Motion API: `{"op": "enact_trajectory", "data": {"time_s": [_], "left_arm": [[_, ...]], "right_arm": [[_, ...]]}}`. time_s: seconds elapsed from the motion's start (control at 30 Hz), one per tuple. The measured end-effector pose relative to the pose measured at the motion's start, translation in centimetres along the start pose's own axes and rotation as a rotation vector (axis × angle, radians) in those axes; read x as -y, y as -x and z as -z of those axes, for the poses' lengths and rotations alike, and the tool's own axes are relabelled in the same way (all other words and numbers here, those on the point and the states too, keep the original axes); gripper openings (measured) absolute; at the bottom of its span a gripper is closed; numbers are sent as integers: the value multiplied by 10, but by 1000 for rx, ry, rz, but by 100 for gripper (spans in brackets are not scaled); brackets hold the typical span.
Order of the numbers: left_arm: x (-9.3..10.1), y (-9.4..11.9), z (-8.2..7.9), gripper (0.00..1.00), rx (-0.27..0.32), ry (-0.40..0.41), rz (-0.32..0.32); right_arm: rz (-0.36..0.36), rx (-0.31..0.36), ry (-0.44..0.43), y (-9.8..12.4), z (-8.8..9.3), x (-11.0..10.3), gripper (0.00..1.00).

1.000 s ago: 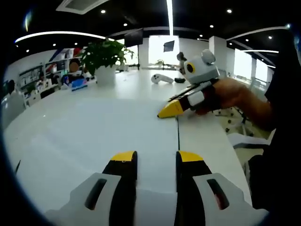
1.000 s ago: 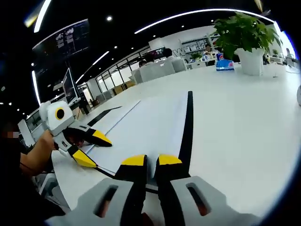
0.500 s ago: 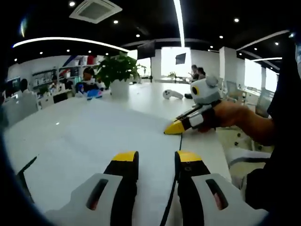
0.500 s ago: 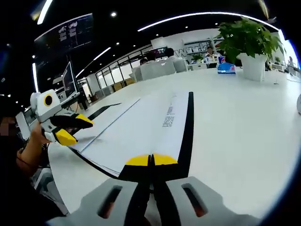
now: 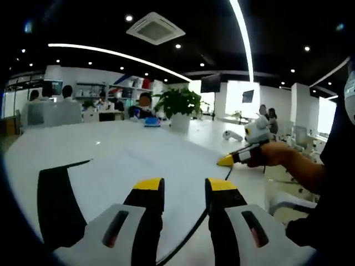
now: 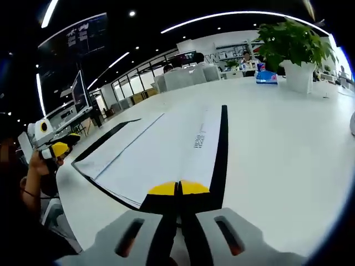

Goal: Flip through the bound document one page at a time

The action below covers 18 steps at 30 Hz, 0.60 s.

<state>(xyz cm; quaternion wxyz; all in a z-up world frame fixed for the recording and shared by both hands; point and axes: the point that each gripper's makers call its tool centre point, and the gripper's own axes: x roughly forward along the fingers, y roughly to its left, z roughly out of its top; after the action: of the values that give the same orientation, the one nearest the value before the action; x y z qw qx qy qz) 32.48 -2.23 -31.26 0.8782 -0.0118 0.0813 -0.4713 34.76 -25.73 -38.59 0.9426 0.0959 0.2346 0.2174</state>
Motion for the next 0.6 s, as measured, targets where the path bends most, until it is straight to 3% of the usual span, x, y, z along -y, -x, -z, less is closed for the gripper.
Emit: {"op": "enact_trajectory", "data": {"time_s": [0.17,0.4,0.6], "left_arm": [[5,21,9,32,-11,7,-27],[7,40,21,32,-40,3,-27],[-7,55,20,32,-33,4,-57]], "right_arm": [[3,-8,-24,0,0,0,2],[35,-22,5,2,-2,-3,2],[36,66,-30,8,-20,-9,2]]}}
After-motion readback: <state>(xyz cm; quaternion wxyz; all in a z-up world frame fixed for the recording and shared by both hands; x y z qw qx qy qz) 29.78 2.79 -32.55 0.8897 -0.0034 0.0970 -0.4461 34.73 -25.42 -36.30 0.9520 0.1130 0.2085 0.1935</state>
